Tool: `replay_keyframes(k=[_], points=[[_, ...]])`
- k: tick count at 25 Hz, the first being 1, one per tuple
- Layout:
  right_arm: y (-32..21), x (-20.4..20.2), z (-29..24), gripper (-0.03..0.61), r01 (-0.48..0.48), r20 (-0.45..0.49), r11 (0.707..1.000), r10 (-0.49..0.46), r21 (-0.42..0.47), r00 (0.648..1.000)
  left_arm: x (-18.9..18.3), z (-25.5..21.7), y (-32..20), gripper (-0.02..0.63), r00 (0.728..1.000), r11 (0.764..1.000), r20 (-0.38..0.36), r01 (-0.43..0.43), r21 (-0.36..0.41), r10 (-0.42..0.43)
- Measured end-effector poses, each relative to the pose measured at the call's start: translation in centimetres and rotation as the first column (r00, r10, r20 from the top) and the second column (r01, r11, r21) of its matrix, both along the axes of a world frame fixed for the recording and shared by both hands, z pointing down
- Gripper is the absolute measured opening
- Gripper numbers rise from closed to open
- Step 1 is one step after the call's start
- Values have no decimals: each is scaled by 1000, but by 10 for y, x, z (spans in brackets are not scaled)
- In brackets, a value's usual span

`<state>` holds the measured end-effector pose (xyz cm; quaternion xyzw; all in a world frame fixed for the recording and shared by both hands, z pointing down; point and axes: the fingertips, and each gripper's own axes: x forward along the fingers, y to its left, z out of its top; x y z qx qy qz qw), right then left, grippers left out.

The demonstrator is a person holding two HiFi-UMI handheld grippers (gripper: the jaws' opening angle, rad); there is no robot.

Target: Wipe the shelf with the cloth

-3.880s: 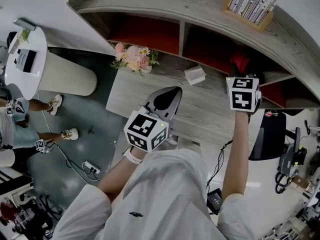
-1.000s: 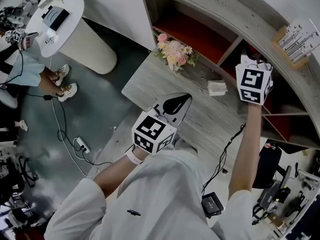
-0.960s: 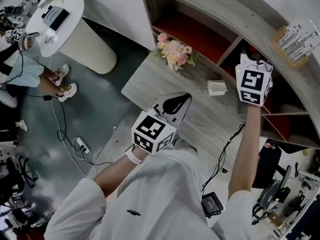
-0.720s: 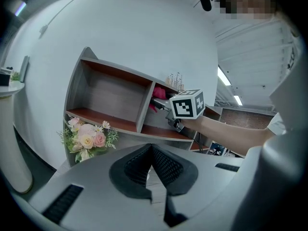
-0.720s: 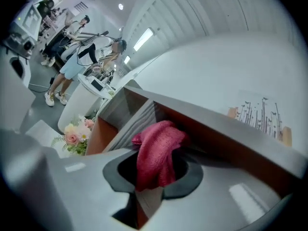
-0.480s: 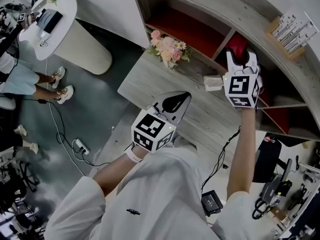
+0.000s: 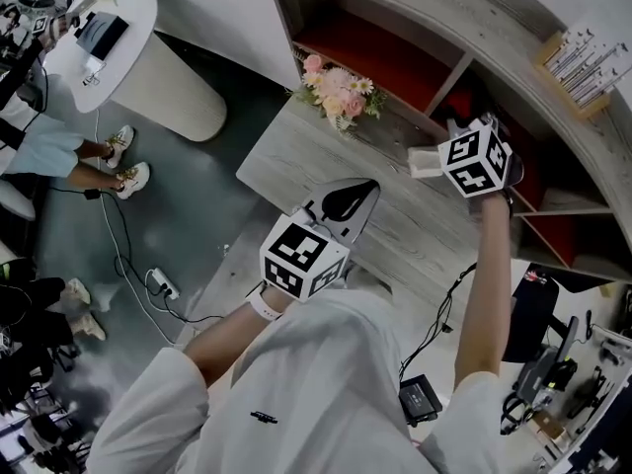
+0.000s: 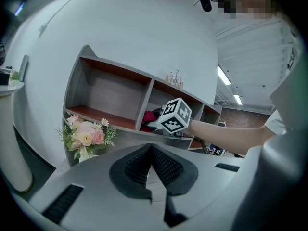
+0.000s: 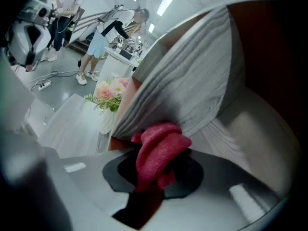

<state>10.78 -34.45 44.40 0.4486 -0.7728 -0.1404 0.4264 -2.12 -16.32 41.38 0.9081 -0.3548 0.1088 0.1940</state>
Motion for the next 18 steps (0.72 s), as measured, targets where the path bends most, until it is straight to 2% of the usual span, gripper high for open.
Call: replay_keyframes(k=[3,9,18], points=[[-14,7,1,95,-62,25,998,63,-26,998,0,1,1,2,1000,1000,7,2,-4,-2],[-34,27,1,97,-158,7,987,158,-40,987,0,-3,4,2,1000,1000,12,8,2,-8],[-17,78,-4,97,-331,2,942,332,-47,943,2,-5,5,2,1000,1000,6,-20,3,20]])
